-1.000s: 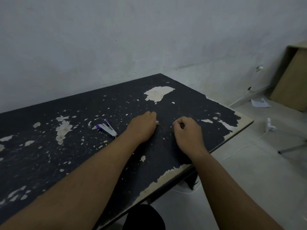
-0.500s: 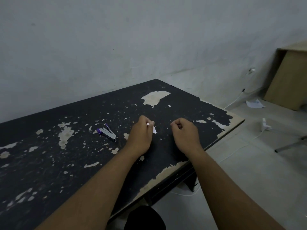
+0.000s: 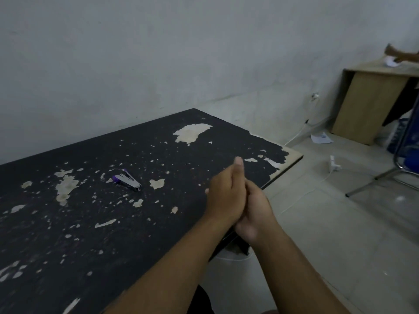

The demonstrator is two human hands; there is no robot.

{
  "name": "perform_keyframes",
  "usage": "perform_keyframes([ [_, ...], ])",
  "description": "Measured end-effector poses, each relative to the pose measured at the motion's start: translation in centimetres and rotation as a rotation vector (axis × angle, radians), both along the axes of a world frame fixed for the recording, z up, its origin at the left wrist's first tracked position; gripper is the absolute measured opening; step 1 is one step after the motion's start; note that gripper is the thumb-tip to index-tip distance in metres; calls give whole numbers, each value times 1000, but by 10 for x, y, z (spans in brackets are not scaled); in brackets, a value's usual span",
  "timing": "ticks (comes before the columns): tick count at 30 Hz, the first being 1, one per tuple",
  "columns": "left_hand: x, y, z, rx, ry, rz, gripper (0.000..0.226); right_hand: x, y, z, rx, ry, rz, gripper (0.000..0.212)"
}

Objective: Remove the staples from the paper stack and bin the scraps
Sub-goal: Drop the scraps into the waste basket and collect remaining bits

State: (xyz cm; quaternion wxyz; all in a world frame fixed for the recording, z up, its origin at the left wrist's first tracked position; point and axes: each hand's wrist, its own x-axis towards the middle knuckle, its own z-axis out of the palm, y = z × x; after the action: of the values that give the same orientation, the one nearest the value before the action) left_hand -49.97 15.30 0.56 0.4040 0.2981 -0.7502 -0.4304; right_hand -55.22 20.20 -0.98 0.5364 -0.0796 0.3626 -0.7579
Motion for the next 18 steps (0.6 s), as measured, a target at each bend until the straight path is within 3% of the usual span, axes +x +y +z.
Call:
perform_keyframes([
  [4,-15,49,-14,-54,-142,-134,52,-6,41,-1,-126,-189,-6,62],
  [7,-23,67,-15,-393,-292,-214,36,-17,70,-4,-188,-240,-96,42],
  [10,-33,88,-19,-573,-392,-267,35,-27,101,-16,-225,-268,-150,33],
  [14,-45,109,-40,-696,-768,-283,57,-38,133,-37,-130,-322,-221,48],
  [18,-47,131,-65,-823,-882,-394,64,-46,152,-71,57,-405,-365,40],
])
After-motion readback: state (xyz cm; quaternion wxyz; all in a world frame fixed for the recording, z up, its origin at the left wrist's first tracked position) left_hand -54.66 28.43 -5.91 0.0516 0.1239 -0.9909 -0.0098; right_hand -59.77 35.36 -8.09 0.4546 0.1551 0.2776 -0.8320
